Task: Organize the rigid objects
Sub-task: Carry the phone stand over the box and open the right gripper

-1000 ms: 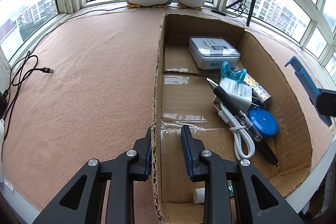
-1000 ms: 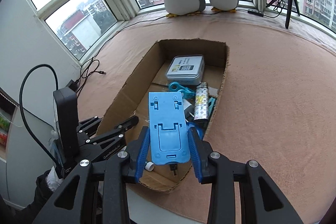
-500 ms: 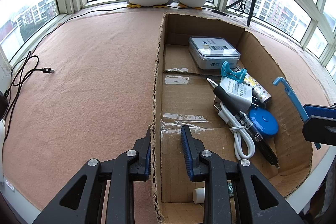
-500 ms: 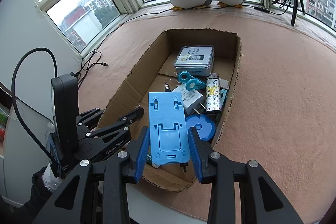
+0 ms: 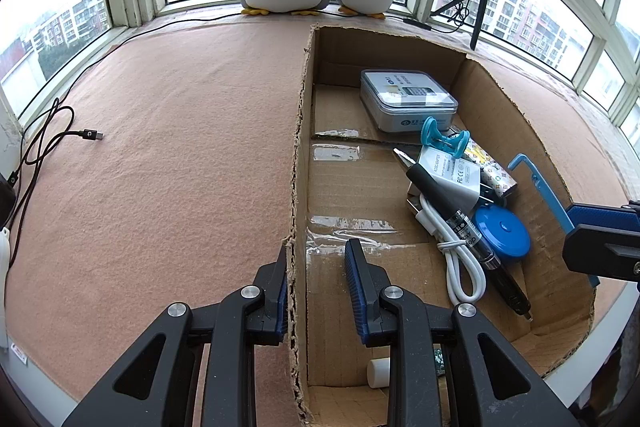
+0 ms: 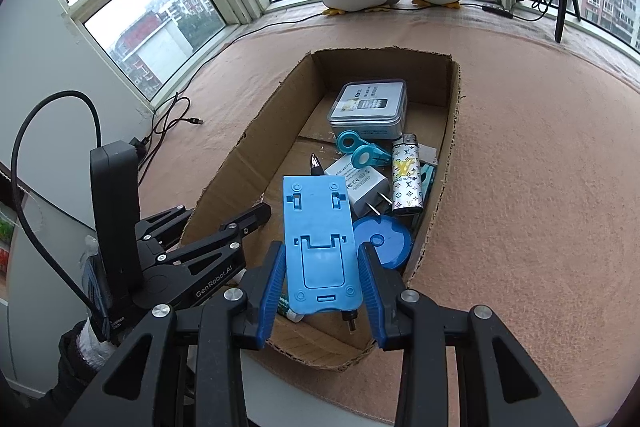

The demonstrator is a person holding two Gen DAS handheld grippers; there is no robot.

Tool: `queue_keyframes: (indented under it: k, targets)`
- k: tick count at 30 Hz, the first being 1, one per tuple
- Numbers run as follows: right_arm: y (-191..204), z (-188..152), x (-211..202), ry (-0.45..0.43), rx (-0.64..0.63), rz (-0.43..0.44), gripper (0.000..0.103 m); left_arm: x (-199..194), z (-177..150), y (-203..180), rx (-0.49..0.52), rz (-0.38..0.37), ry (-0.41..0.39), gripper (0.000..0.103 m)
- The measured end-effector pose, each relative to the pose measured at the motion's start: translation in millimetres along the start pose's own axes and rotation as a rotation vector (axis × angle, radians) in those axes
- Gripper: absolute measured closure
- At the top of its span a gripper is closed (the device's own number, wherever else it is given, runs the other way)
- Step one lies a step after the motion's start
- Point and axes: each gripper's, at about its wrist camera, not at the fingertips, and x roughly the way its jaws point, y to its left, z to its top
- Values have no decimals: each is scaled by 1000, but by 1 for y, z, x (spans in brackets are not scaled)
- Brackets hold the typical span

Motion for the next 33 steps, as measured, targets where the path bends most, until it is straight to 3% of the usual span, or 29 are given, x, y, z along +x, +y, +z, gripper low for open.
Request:
queue_keyframes:
  k: [6, 8, 21, 25, 33]
  targets:
    - [-4, 1, -1, -6, 19, -3, 69, 0, 0, 0, 1, 3, 1, 77]
    - [-4, 1, -1, 0, 18, 0, 59, 0, 0, 0, 3, 5, 1, 77]
    - [0, -6, -8, -24, 3, -2, 53, 1, 0, -1, 3, 17, 2, 77]
    - [-2, -11, -11, -31, -5, -9, 44, 1, 0, -3, 6, 24, 3, 77]
    - [-12, -20, -23, -67, 2, -36, 44, -1, 1, -6, 5, 33, 4, 77]
